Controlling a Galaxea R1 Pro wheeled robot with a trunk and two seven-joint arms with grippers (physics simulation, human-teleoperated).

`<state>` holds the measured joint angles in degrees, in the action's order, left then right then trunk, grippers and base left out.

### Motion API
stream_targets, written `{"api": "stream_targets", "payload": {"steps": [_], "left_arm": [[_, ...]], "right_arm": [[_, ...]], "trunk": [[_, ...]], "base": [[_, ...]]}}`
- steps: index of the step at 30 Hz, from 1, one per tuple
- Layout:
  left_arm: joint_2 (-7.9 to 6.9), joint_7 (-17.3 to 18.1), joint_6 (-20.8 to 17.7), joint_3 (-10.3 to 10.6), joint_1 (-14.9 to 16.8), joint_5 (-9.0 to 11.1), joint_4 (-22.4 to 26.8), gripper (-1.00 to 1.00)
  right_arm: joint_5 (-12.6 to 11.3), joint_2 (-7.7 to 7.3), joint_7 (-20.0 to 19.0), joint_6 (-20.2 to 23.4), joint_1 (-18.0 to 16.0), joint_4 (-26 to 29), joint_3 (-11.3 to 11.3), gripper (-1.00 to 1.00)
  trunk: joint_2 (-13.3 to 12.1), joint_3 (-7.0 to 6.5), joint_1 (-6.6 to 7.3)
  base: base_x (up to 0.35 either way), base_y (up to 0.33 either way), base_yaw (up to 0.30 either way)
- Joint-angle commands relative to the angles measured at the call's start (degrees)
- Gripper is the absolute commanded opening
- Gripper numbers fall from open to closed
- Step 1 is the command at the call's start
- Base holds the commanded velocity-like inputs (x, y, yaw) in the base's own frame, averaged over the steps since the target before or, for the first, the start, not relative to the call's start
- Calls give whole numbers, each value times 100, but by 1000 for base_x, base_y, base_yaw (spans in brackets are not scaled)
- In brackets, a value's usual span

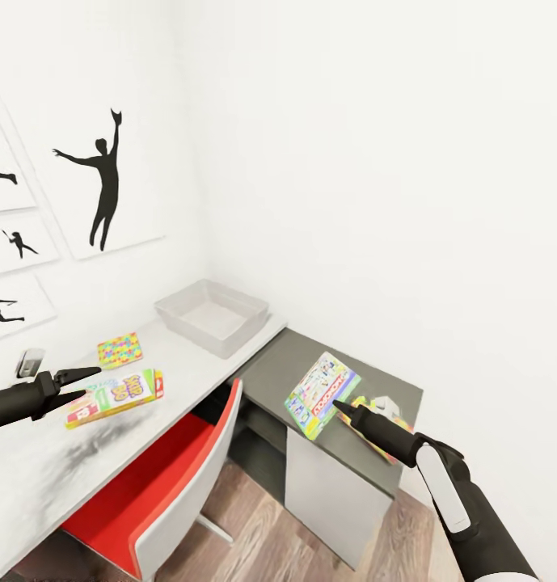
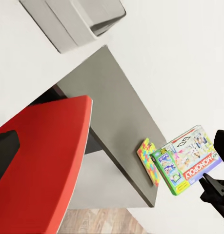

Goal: Put all the toys in the child's room - the three board games (two on the bed and one on the table), the two jigsaw puzzles on the table, and the tennis ball on the table - inside the toy box on the table in the child's room.

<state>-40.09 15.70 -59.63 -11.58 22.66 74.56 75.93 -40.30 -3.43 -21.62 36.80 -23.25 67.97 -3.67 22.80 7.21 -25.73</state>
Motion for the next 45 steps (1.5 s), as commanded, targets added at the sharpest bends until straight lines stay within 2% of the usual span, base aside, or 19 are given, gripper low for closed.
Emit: {"api": "stream_targets", "payload": {"steps": [1, 10, 34, 45], "left_arm": [[1, 56, -22, -2, 10, -55, -2, 100], [1, 56, -22, -2, 9, -51, -1, 100], [1, 56, -22, -2, 10, -56, -5, 100], [1, 48, -5, -2, 10, -55, -8, 100]], "right_arm": [[-38, 0, -5, 45, -4, 10, -11, -100], [218, 38, -7, 46, -5, 14, 16, -100], [233, 19, -9, 46, -4, 14, 17, -100], [232, 2, -10, 46, -4, 14, 11, -100]], "trunk": [[12, 12, -5], [12, 12, -5], [12, 12, -5], [12, 13, -5]], "base": [[179, -122, 288], [190, -68, 290], [119, 9, 291], [291, 0, 238]]}}
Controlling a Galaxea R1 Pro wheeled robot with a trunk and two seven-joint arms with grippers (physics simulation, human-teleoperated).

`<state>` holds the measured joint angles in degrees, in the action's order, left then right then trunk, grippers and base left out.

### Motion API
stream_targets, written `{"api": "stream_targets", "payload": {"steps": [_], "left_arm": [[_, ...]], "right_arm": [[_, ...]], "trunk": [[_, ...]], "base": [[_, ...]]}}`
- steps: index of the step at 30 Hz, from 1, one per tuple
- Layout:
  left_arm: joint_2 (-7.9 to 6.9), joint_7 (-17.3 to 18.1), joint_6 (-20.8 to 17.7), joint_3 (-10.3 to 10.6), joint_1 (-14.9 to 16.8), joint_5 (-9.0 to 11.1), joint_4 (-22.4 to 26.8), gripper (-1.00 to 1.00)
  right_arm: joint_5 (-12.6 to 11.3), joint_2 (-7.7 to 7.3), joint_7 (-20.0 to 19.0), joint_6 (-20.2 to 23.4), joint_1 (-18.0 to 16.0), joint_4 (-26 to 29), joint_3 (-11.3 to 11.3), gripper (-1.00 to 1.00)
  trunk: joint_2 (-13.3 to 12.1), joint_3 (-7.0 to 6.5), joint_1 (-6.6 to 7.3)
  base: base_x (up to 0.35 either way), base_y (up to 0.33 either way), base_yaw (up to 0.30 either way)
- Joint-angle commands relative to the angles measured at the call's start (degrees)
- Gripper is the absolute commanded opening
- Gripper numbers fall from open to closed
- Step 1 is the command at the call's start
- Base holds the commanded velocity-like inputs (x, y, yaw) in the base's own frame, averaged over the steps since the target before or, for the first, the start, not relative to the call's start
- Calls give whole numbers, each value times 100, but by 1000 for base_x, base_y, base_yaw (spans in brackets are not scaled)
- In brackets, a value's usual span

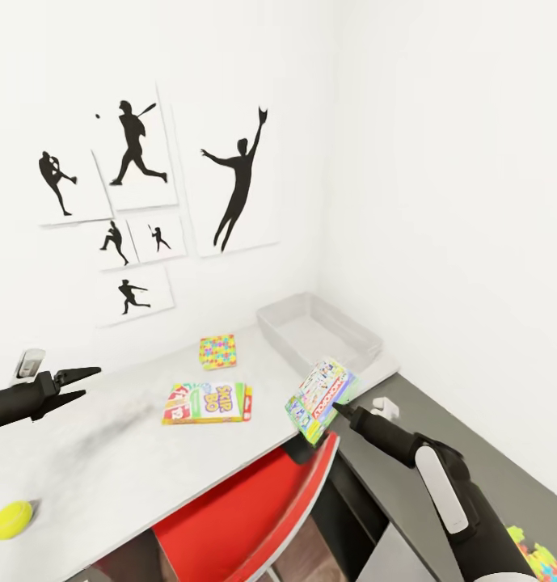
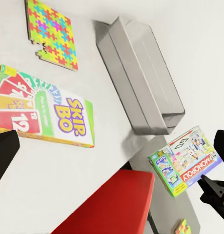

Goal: Put all the toys in the child's room - the three board games (two on the bed and one on the table), the two jigsaw puzzles on the table, and the tennis ball on the table - inside the toy box on the table in the child's room.

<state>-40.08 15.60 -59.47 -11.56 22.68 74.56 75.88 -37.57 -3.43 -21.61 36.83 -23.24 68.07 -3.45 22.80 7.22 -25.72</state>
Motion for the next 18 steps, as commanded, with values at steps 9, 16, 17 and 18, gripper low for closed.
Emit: {"api": "stream_targets", "payload": {"steps": [9, 16, 17, 18], "left_arm": [[2, 65, -26, -4, 8, -55, -3, 100], [9, 61, -21, -4, 7, -55, -3, 100], [9, 59, -21, -4, 7, -55, -3, 100], [9, 62, -21, -4, 8, -55, -3, 100]], "right_arm": [[89, 23, -6, 50, -5, 4, -12, -100], [142, 42, -1, 117, -6, 42, -9, -100], [143, 43, -1, 119, -8, 44, -8, -100], [143, 41, -1, 121, -7, 46, -7, -100]], "trunk": [[12, 12, -7], [12, 1, -7], [12, -3, -7], [12, -7, -7]], "base": [[205, 0, 15], [141, 0, 121], [197, 0, 254], [182, 0, 260]]}}
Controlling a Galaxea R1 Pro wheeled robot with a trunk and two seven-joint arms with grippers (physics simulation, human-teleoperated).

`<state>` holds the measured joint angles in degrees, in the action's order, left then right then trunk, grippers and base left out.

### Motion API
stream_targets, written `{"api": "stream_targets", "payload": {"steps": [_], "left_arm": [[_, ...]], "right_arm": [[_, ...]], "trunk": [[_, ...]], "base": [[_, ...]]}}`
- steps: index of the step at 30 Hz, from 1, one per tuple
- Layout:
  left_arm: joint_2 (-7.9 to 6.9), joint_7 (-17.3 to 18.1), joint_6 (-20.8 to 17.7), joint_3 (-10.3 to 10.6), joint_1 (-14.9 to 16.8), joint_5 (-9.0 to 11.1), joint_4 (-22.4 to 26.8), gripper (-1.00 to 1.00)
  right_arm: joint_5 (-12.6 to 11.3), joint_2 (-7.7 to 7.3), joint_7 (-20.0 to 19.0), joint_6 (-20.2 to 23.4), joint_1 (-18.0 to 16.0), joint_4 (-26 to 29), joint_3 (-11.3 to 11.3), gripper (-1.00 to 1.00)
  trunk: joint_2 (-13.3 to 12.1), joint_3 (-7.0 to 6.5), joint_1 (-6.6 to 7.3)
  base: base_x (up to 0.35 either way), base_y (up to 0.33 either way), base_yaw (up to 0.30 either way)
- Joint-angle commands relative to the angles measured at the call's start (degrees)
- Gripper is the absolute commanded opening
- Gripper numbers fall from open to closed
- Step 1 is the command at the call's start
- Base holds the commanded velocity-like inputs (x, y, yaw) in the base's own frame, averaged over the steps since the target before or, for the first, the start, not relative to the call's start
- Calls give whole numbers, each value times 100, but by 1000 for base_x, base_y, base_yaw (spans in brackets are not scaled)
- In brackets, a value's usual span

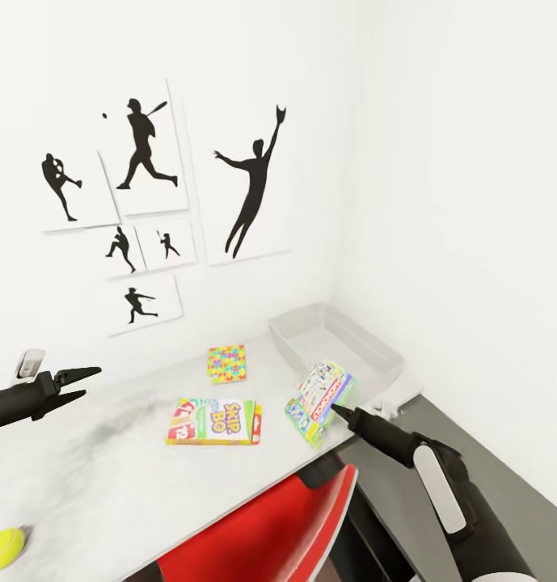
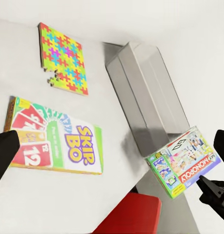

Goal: Put all the toys in the child's room - the three board games (two on the bed and one on the table), the two jigsaw puzzles on the table, and the tennis ball on the table - inside the toy box on the table in the child's room.

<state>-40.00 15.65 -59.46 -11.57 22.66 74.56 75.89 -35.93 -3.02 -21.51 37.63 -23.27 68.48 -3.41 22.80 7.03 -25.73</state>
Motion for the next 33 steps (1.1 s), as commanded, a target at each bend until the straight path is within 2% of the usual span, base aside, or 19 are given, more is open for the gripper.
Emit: {"api": "stream_targets", "payload": {"steps": [1, 11, 18, 28, 33], "left_arm": [[1, 55, -22, -3, 10, -55, -4, 100], [3, 59, -21, 1, 11, -55, -4, 100], [7, 57, -21, 2, 11, -55, -4, 100], [10, 53, -21, 6, 9, -55, -4, 100], [10, 60, -21, 5, 11, -55, -3, 100]], "right_arm": [[-20, -2, -11, 41, -5, 6, -11, -100], [-23, -18, -13, 41, -3, 8, -11, -100], [-28, -31, -20, 34, -4, 8, -11, -100], [-28, -32, -20, 34, -3, 8, -8, -100], [-28, -40, -28, 34, -2, 8, -10, -100]], "trunk": [[12, 9, -5], [12, -21, -5], [12, -23, -5], [12, -23, -5], [12, -23, -5]], "base": [[173, 0, 264], [170, -33, 267], [77, -18, 80], [118, -22, 246], [45, -1, 60]]}}
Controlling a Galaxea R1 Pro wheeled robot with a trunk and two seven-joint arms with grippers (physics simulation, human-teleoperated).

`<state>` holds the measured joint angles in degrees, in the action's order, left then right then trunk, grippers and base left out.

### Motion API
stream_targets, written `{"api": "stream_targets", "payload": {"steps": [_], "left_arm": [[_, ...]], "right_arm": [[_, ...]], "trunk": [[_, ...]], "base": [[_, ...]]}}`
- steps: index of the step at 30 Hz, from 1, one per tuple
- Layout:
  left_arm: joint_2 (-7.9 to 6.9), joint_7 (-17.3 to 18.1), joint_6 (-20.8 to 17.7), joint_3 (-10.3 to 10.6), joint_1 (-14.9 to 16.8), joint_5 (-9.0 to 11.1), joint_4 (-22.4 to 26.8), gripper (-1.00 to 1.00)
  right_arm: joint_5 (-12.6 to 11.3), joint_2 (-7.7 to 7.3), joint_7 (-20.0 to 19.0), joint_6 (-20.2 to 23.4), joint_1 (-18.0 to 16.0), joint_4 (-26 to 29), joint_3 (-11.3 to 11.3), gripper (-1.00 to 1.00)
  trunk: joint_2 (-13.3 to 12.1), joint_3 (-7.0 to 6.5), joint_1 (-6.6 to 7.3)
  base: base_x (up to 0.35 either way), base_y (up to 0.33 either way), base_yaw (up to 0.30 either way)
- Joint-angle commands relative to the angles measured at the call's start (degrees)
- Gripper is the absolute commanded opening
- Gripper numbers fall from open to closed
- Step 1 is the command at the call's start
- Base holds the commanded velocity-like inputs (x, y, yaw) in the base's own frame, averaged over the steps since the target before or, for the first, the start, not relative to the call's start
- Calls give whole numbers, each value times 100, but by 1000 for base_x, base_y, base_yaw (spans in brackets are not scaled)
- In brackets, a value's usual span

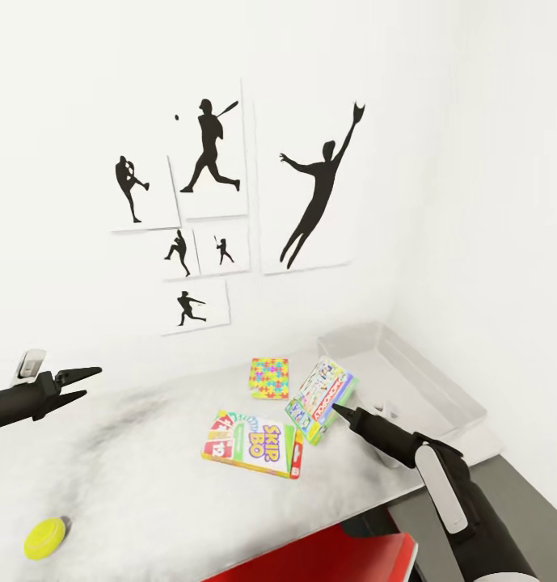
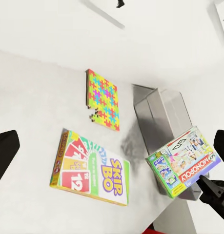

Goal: Put all the toys in the child's room - the three board games (two on the bed and one on the table), the two jigsaw puzzles on the table, and the tennis ball on the table - inside the toy box on the table in the child's room.

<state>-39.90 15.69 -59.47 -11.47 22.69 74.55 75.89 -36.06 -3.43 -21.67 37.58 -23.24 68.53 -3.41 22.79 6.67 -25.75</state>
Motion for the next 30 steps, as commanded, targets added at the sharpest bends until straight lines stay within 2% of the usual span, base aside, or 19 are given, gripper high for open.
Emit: {"api": "stream_targets", "payload": {"steps": [1, 19, 30], "left_arm": [[0, 57, -21, -5, 7, -54, -3, 100], [0, 52, -17, -4, 7, -54, 0, 100], [0, 54, -21, -4, 5, -54, -3, 100]], "right_arm": [[-15, 1, -12, 39, -5, 3, -10, -100], [-15, 4, -13, 30, -7, 3, -10, -100], [-24, 0, -13, 36, -5, -6, -19, -100]], "trunk": [[13, 13, -4], [13, 13, -4], [13, 13, -4]], "base": [[14, 0, 11], [98, 25, 1], [12, 1, 0]]}}
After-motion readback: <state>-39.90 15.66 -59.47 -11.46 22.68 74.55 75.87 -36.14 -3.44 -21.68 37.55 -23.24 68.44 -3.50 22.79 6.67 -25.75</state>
